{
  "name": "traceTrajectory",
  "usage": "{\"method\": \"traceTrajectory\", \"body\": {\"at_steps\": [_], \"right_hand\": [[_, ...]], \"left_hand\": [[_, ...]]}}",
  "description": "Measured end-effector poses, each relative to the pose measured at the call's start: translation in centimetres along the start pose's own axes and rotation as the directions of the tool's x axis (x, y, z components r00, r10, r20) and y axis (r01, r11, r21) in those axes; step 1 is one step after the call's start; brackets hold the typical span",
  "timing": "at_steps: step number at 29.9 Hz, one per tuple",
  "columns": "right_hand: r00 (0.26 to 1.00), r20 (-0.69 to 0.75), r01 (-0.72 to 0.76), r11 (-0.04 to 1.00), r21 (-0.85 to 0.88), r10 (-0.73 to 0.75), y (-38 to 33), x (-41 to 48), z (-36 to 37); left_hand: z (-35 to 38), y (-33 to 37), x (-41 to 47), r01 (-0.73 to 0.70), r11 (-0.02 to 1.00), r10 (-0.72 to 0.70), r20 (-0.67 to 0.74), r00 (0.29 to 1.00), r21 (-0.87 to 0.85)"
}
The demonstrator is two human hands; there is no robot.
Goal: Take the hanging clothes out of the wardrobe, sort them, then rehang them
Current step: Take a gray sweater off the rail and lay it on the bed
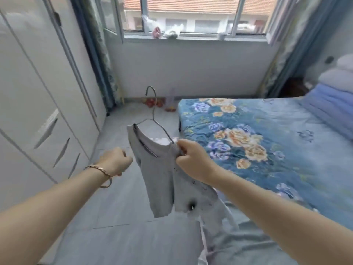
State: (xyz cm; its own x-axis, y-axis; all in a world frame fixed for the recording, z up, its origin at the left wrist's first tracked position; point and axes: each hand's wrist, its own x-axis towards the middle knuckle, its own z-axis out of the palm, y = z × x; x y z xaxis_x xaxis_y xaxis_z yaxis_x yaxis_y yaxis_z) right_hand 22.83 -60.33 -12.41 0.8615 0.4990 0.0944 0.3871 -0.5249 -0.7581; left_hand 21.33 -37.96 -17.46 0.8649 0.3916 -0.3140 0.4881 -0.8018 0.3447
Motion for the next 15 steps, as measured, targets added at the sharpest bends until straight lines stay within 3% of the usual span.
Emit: {"method": "traceTrajectory", "body": {"at_steps": [6,12,15], "right_hand": [[0.945,-0.214,-0.213,0.963,0.162,0.245,8.4,-10.9,-9.4],[0.783,-0.401,-0.435,0.879,0.194,0.476,21.1,-22.5,-16.7],[0.638,-0.409,-0.556,0.758,0.341,0.652,29.0,-27.8,-18.5]], "left_hand": [[9.0,14.0,-1.7,-0.239,0.971,0.233,0.148,0.961,0.023],[18.8,26.1,-6.3,-0.389,0.921,0.363,0.296,0.884,0.032],[23.9,30.5,-8.2,-0.429,0.899,0.378,0.342,0.860,0.085]]}}
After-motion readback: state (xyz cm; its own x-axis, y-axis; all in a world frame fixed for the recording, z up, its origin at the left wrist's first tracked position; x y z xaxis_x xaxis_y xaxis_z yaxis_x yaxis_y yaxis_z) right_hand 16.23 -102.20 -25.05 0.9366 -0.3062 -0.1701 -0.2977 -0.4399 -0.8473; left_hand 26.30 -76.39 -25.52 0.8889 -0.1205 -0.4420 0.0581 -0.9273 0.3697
